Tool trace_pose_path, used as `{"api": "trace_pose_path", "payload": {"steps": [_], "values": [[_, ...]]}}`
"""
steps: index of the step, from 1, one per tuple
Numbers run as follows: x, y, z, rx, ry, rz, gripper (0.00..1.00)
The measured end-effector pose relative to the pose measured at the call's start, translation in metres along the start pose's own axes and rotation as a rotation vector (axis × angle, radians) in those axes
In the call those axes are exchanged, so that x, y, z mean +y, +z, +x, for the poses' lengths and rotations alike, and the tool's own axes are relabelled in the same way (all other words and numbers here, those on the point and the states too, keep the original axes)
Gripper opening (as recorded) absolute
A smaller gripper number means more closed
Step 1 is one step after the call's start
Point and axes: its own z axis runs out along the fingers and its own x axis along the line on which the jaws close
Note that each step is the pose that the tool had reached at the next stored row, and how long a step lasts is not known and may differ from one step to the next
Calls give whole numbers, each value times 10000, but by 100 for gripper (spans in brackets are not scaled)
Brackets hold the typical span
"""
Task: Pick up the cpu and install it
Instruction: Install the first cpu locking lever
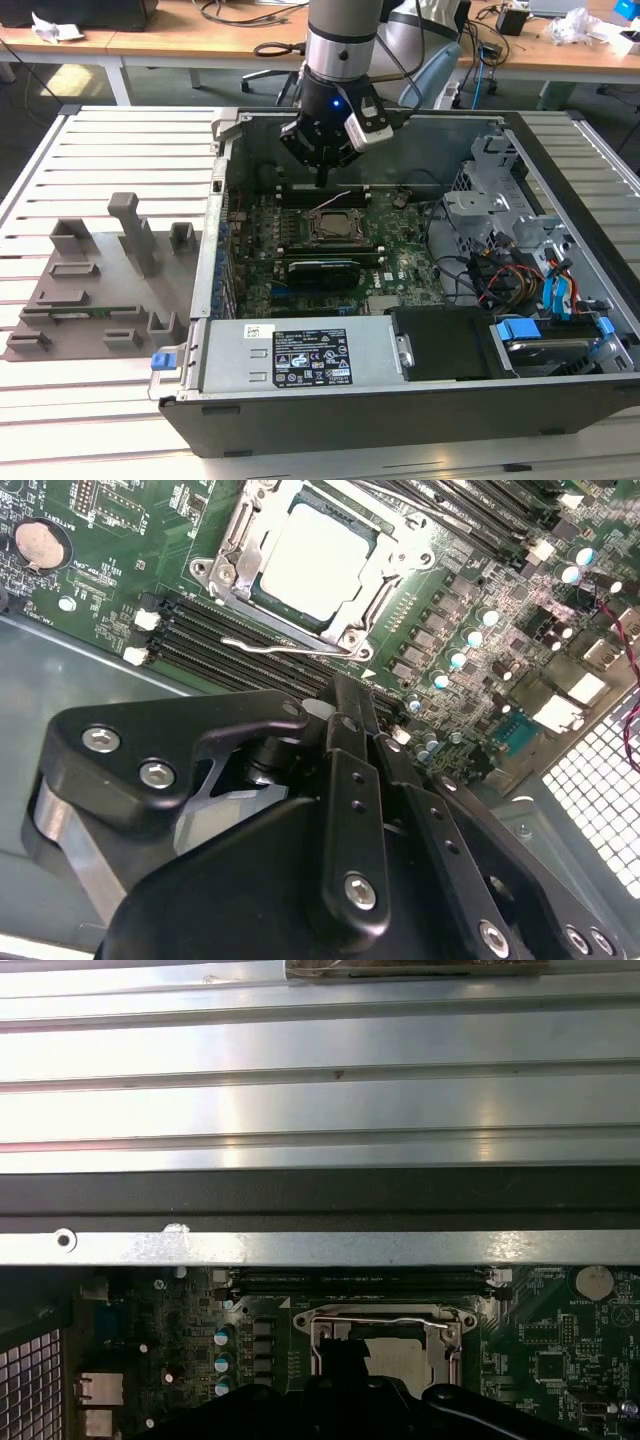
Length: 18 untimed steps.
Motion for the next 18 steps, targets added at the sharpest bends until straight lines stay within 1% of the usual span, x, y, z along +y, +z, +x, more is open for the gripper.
{"api": "trace_pose_path", "payload": {"steps": [3, 4, 5, 7, 8, 9, 12, 18], "values": [[-2, 0, -2, -1, -1, -3, 11], [-8, 1, -3, 0, -2, -16, 11], [-15, 2, -3, 2, -1, -51, 11], [-66, 3, -4, 6, -8, -213, 11], [-92, 4, -5, 6, -13, -270, 11], [-150, 5, -6, 12, -17, -427, 11], [-216, 7, -9, 21, -39, -852, 11], [-222, 9, -8, 20, -37, -854, 11]]}}
